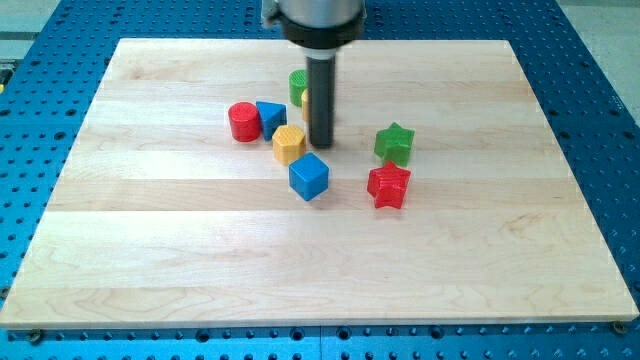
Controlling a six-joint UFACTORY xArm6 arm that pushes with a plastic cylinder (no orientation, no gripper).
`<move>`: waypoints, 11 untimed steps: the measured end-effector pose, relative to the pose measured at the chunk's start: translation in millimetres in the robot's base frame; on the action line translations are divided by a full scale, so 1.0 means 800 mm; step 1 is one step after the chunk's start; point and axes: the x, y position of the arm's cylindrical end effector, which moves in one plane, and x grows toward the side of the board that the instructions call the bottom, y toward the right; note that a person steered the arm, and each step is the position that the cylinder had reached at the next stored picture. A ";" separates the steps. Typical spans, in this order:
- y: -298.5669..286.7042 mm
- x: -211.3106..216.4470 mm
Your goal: Slide the yellow heart diagonal to the top left of the red circle
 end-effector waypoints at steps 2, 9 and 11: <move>-0.064 -0.073; -0.160 -0.086; -0.226 -0.093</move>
